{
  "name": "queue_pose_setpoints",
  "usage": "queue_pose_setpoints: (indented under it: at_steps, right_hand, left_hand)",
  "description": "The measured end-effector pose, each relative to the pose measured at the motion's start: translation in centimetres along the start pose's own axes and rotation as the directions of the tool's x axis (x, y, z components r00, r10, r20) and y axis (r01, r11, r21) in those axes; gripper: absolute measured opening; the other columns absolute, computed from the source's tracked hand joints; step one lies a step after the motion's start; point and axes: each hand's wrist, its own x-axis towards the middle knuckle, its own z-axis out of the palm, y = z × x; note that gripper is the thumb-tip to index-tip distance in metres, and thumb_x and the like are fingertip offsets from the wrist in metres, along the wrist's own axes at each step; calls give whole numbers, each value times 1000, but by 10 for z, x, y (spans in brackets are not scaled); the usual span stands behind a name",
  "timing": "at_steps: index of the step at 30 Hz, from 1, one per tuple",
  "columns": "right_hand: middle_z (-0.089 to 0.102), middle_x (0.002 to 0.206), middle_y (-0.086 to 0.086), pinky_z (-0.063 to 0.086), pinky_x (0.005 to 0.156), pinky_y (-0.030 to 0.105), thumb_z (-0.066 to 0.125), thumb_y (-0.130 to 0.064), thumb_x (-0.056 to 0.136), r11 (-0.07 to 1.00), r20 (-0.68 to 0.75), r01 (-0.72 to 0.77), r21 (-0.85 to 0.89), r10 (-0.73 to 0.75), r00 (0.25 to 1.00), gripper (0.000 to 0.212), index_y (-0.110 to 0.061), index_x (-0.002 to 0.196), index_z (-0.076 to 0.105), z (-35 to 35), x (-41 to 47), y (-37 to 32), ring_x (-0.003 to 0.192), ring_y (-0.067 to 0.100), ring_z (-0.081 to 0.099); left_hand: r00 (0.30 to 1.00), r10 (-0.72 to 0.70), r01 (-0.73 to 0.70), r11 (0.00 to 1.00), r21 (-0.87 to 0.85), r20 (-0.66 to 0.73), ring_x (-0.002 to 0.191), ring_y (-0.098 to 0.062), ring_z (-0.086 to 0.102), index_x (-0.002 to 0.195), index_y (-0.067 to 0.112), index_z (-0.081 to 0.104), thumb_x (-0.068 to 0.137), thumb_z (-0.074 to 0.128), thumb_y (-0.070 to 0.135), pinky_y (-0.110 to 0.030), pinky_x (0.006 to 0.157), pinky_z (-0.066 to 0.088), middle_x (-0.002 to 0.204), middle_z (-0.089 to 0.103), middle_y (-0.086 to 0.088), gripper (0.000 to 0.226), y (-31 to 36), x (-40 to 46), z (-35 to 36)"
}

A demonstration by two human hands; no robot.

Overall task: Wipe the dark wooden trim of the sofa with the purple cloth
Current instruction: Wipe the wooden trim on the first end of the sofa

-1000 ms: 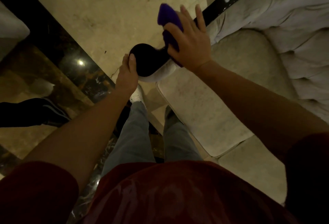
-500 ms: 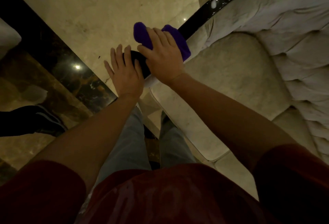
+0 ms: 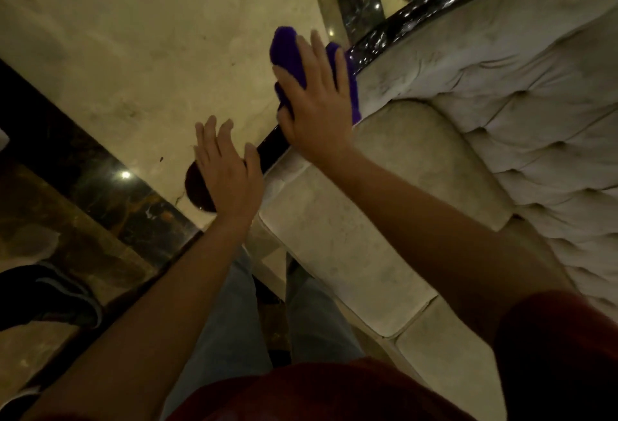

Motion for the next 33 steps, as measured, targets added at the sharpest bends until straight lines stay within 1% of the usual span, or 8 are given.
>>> queue_pose_setpoints:
  at_steps: [2, 4, 7, 12, 19, 23, 28, 33]
  right_hand:
    - [42, 161, 20, 24, 119, 67, 59, -23, 91, 998, 35, 68, -13, -67, 997, 53, -20, 144, 59, 1, -5, -3, 151, 44, 31]
    - [51, 155, 16, 27, 118, 66, 58, -25, 92, 988, 45, 150, 37, -152, 987, 45, -21, 136, 66, 4, -5, 8, 148, 43, 39]
    - [66, 135, 16, 33, 115, 60, 60, -31, 89, 977, 30, 179, 120, -184, 983, 33, -17, 115, 75, 7, 7, 35, 128, 38, 59]
    - [68, 123, 15, 40, 109, 52, 64, -39, 85, 981, -11, 130, 146, -130, 991, 36, -16, 111, 73, 1, 35, 87, 106, 33, 65]
    - [64, 128, 15, 34, 112, 47, 56, -43, 89, 994, 46, -48, 102, 44, 998, 41, -18, 119, 69, -13, 72, 162, 113, 36, 59]
    - [59, 141, 14, 27, 120, 51, 60, -37, 87, 975, 19, -161, 151, 160, 987, 45, -20, 128, 69, -12, 70, 147, 129, 33, 56]
    - [41, 160, 22, 20, 120, 65, 72, -35, 89, 955, -41, -43, 295, 57, 998, 59, -17, 144, 60, -7, 32, 89, 150, 44, 33]
    - [64, 140, 15, 25, 118, 64, 77, -40, 87, 961, -61, -38, 273, 56, 997, 33, -20, 113, 78, 8, 19, 65, 132, 38, 56]
  left_hand:
    - [995, -99, 98, 984, -147, 1, 148, -36, 33, 138, 0, 54, 102, 45, 12, -52, 121, 28, 154, 43, -20, 39, 26, 17, 15]
    - [986, -165, 163, 969, -186, 9, 145, -34, 39, 134, 0, 57, 104, 44, 13, -51, 117, 34, 151, 46, -19, 35, 44, 32, 29]
    - [984, -177, 178, 981, -83, 9, 136, -33, 48, 127, 4, 63, 105, 41, 23, -51, 108, 41, 145, 54, -16, 36, 59, 39, 42]
    - [995, -100, 101, 994, 37, -28, 117, -37, 59, 116, 1, 69, 104, 35, 31, -49, 98, 45, 127, 65, -17, 46, 61, 35, 48]
    - [977, -187, 190, 981, 25, -102, 99, -37, 61, 102, 5, 73, 98, 26, 37, -47, 85, 45, 108, 69, -16, 57, 72, 32, 52]
    - [972, -206, 213, 976, 55, -112, 94, -38, 61, 100, 2, 70, 98, 27, 37, -46, 80, 43, 103, 69, -19, 56, 72, 33, 53]
    - [977, -214, 214, 969, 124, -13, 97, -41, 59, 106, -1, 64, 106, 32, 27, -50, 82, 43, 107, 65, -23, 43, 74, 33, 47]
    - [965, -226, 209, 969, 128, 135, 87, -38, 60, 102, 2, 59, 110, 33, 24, -44, 70, 45, 97, 65, -20, 35, 68, 36, 44]
